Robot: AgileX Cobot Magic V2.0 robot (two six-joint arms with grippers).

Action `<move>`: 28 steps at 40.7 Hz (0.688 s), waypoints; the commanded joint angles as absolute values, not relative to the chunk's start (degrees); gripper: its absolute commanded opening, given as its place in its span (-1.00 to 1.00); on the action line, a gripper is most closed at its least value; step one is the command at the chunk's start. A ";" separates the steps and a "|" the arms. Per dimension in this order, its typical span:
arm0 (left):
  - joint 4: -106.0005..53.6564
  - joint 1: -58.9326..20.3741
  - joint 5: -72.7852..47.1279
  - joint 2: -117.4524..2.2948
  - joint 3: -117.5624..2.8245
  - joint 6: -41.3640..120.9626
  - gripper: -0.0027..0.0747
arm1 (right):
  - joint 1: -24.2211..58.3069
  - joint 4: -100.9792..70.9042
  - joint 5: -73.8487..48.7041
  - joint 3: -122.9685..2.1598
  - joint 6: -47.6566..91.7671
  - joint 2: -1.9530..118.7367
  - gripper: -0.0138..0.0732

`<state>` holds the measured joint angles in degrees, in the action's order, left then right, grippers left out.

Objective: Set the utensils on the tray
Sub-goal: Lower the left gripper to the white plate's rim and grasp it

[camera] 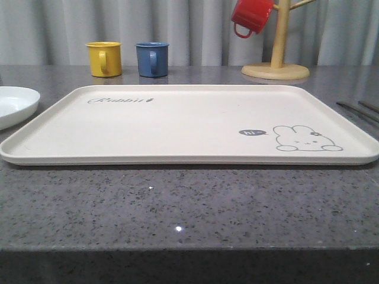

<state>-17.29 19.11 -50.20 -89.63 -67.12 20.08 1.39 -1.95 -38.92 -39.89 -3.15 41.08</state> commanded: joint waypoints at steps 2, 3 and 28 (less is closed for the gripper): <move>-20.17 19.21 -46.26 -89.61 -69.00 20.24 -0.01 | 0.96 -1.81 -35.62 -41.88 -2.88 41.23 0.27; -20.27 19.21 -46.15 -89.84 -69.00 20.24 -0.01 | 0.96 -1.81 -35.62 -41.88 -2.88 41.23 0.27; -21.01 19.21 -46.50 -92.15 -69.46 20.49 -0.98 | 0.96 -1.81 -35.62 -41.88 -2.88 41.23 0.27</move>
<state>-19.34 19.24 -47.52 -94.43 -67.62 20.29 1.39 -1.95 -38.92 -39.89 -3.15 41.08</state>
